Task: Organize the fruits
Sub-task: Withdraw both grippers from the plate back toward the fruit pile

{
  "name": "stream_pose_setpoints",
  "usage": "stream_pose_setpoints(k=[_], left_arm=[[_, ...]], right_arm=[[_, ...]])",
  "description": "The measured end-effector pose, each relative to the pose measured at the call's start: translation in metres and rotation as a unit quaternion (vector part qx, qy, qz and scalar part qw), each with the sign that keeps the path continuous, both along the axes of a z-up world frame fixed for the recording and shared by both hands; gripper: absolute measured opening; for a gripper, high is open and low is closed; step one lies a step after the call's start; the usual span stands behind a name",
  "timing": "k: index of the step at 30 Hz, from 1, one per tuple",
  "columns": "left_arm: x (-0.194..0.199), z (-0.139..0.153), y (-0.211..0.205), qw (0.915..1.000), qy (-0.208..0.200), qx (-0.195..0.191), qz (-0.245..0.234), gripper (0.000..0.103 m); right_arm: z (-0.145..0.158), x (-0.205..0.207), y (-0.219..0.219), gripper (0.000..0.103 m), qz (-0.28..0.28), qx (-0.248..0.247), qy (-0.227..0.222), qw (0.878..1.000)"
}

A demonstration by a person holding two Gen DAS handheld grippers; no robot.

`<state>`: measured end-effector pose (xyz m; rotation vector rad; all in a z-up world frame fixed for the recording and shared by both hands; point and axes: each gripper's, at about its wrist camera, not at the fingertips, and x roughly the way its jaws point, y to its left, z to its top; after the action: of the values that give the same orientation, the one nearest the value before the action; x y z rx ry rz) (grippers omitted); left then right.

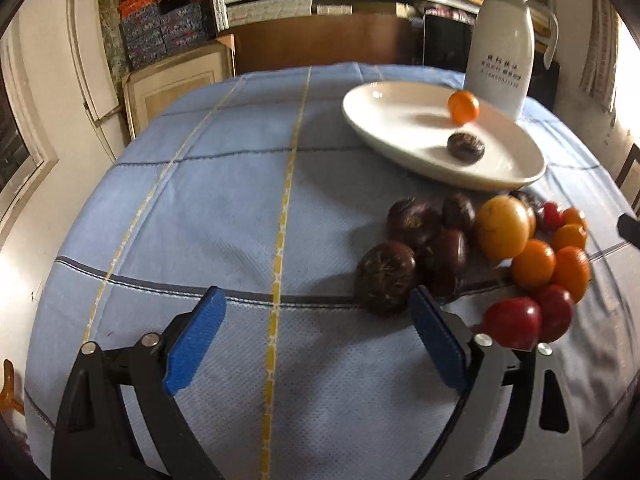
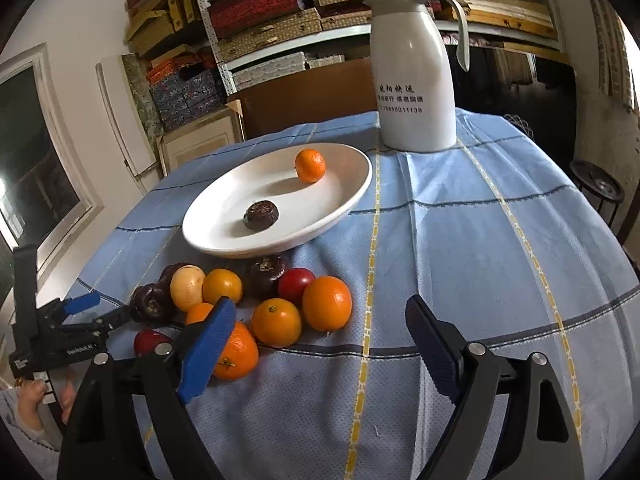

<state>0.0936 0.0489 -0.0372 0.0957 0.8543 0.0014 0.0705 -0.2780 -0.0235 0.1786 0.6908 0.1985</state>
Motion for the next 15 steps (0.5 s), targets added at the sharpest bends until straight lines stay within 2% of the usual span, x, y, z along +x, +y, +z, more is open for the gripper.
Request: stream_pose_setpoints(k=[3, 6, 8, 10, 12, 15], left_arm=[[0.004, -0.005, -0.011, 0.9995, 0.004, 0.029, -0.013, 0.093], [0.009, -0.007, -0.024, 0.9965, -0.011, 0.08, -0.023, 0.093], [0.015, -0.007, -0.026, 0.9953, -0.015, 0.091, -0.029, 0.093], [0.018, -0.006, -0.021, 0.9971, -0.009, 0.063, -0.04, 0.092], [0.022, -0.005, -0.012, 0.9985, -0.003, 0.023, -0.05, 0.078], [0.026, -0.004, -0.004, 0.9984, 0.002, -0.016, -0.055, 0.068]], right_arm=[[0.0, 0.0, 0.0, 0.088, 0.0, -0.001, 0.001, 1.0], [-0.001, 0.001, 0.001, 0.088, 0.001, -0.006, 0.002, 1.0], [-0.002, 0.002, 0.001, 0.088, 0.0, -0.007, 0.005, 1.0], [-0.003, 0.004, 0.001, 0.088, -0.002, -0.007, 0.008, 1.0], [-0.004, 0.005, -0.001, 0.088, -0.005, -0.005, 0.011, 1.0], [-0.006, 0.007, -0.004, 0.088, -0.009, 0.002, 0.02, 1.0]])
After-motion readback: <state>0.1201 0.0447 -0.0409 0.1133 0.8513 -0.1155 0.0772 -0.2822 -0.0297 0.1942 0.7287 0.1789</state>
